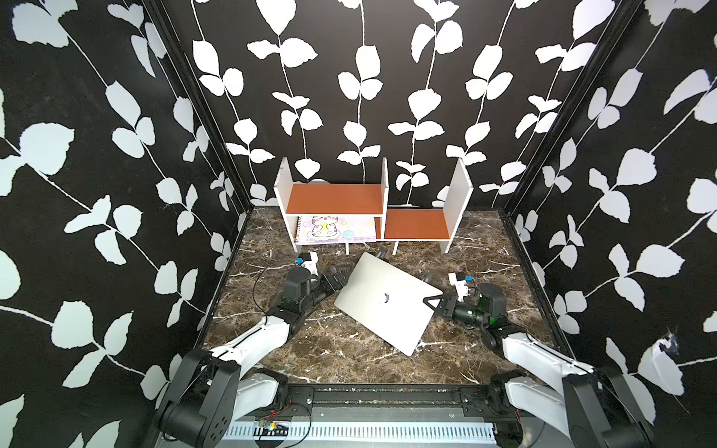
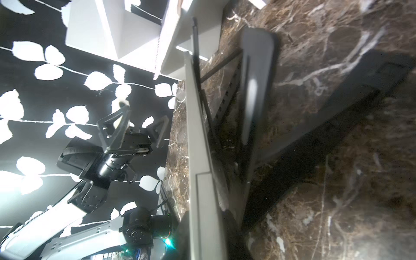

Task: Close the laptop lid and set it aside
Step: Pick up the laptop from the computer stand.

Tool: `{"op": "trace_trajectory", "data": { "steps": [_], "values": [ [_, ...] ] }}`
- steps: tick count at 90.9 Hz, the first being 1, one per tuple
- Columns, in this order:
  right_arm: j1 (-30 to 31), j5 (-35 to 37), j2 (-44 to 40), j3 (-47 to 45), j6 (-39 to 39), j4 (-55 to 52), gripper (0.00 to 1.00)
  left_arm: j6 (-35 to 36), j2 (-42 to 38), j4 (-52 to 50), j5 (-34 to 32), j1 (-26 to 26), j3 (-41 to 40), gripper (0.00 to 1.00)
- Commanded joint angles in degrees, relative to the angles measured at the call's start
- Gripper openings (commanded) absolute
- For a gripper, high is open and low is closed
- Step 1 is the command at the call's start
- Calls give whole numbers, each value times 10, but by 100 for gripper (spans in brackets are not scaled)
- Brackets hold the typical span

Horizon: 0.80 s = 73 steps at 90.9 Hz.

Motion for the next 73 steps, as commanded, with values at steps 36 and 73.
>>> {"op": "trace_trajectory", "data": {
  "steps": [36,73],
  "values": [
    [-2,25,-87,91,220,36,0,12,-105,-84,-47,2,20,98],
    [-2,-28,-143,184,243,-41,0,17,-287,-243,-170,3,99,99]
  ]
}}
